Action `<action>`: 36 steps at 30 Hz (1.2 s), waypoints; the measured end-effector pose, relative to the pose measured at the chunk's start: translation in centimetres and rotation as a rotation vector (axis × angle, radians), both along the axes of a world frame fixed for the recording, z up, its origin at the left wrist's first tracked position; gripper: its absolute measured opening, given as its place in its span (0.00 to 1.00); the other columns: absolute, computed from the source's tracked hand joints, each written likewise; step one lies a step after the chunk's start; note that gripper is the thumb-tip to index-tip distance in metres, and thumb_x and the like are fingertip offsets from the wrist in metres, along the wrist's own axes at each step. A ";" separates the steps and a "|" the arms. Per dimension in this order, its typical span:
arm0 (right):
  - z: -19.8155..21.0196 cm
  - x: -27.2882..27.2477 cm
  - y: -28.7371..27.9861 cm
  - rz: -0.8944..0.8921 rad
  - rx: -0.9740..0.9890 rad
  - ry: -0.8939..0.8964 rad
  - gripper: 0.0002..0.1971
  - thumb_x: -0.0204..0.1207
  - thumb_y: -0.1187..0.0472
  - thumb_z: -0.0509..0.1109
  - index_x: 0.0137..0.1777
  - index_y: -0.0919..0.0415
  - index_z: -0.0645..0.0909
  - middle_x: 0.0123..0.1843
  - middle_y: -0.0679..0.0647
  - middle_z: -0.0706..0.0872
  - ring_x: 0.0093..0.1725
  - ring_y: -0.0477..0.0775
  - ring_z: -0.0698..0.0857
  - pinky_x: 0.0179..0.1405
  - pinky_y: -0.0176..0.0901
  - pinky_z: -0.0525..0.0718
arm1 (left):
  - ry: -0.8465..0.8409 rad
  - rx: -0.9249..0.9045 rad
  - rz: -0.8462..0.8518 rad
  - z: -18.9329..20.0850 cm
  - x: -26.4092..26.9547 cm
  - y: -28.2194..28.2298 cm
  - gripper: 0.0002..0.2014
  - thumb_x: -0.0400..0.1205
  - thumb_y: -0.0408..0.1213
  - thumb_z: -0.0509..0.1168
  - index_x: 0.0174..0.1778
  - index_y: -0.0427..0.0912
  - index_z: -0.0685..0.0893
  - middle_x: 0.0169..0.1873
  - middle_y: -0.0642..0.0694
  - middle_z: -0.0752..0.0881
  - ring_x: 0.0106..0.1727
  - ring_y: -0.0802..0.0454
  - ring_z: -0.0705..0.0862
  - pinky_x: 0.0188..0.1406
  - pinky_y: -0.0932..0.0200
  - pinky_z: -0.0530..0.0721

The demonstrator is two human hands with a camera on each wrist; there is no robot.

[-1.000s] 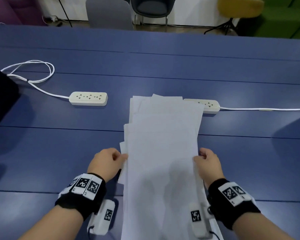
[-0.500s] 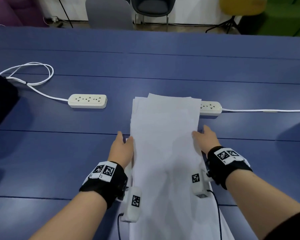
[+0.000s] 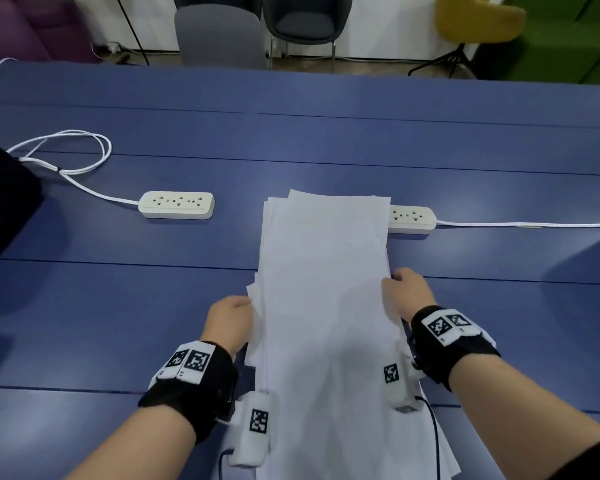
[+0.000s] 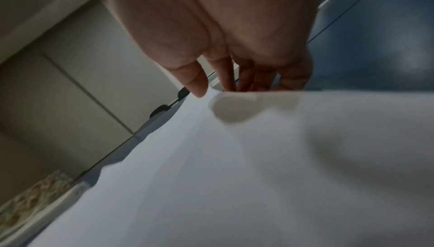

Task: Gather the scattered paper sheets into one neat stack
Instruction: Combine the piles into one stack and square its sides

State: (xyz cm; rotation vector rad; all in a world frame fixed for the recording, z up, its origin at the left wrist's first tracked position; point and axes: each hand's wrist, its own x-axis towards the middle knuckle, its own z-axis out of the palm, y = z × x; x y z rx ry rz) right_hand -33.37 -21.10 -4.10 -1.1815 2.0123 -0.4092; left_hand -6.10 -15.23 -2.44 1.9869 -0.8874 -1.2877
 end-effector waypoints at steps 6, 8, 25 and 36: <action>0.5 1.4 0.3 0.175 0.065 -0.138 0.25 0.74 0.56 0.59 0.73 0.49 0.71 0.68 0.56 0.81 0.61 0.60 0.82 0.63 0.50 0.80 | 0.010 -0.053 -0.102 0.6 -1.0 -0.6 0.21 0.78 0.24 0.53 0.58 0.43 0.86 0.53 0.41 0.90 0.55 0.38 0.88 0.62 0.43 0.85; 0.9 1.0 -0.4 0.191 0.114 -0.095 0.19 0.76 0.62 0.58 0.67 0.57 0.76 0.60 0.56 0.84 0.55 0.60 0.82 0.51 0.44 0.81 | -0.041 -0.094 -0.102 0.5 -0.8 -0.8 0.22 0.78 0.23 0.54 0.61 0.42 0.86 0.51 0.42 0.90 0.46 0.42 0.88 0.53 0.52 0.87; 1.1 0.5 -5.6 -0.127 -0.110 -0.020 0.11 0.75 0.59 0.68 0.44 0.69 0.84 0.43 0.67 0.85 0.42 0.60 0.81 0.47 0.45 0.78 | -0.352 -0.137 -0.109 -0.1 1.4 -3.6 0.13 0.77 0.26 0.66 0.51 0.42 0.91 0.46 0.43 0.91 0.49 0.47 0.86 0.52 0.64 0.76; 0.9 -3.1 -7.6 -0.121 0.093 -0.302 0.17 0.78 0.64 0.70 0.29 0.58 0.71 0.27 0.58 0.77 0.25 0.51 0.73 0.17 0.31 0.72 | -0.312 -0.197 -0.230 -0.8 2.1 -4.8 0.13 0.79 0.25 0.64 0.50 0.43 0.91 0.40 0.44 0.90 0.39 0.52 0.86 0.42 0.70 0.78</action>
